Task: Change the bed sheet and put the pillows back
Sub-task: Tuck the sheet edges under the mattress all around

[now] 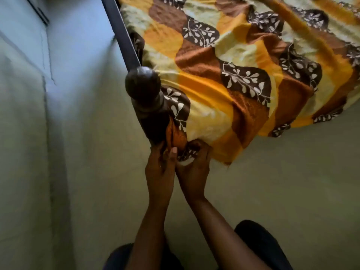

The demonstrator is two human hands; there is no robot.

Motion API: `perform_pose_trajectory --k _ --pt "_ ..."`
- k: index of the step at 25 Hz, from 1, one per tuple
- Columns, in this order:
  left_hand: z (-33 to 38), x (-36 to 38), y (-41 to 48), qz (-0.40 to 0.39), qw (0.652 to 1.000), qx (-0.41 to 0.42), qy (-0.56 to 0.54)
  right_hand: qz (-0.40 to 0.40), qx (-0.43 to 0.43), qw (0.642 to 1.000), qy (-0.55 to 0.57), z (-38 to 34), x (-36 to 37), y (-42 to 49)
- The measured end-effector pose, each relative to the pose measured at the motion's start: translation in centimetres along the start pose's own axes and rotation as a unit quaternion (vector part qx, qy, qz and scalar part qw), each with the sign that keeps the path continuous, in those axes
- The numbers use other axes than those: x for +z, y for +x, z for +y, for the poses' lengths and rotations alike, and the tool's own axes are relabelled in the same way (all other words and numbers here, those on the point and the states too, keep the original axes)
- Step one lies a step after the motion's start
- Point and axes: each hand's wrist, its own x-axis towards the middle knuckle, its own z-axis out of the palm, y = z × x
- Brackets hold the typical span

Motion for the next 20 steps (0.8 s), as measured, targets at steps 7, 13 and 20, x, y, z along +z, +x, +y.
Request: perform_pose_trajectory --k 7,13,20 --pt "-4.0 2.5 1.9 0.109 0.966 0.229 0.041 0.063 -0.295 0.953 0.025 6.2 1.0 3.0" --pt "-5.9 4.7 2.1 0.196 0.948 0.242 0.061 -0.006 -0.462 0.886 0.048 8.1 0.6 6.1" --pt "-6.9 4.8 -0.6 0.205 0.968 0.107 -0.098 -0.221 -0.487 0.845 0.014 8.5 -1.1 3.3"
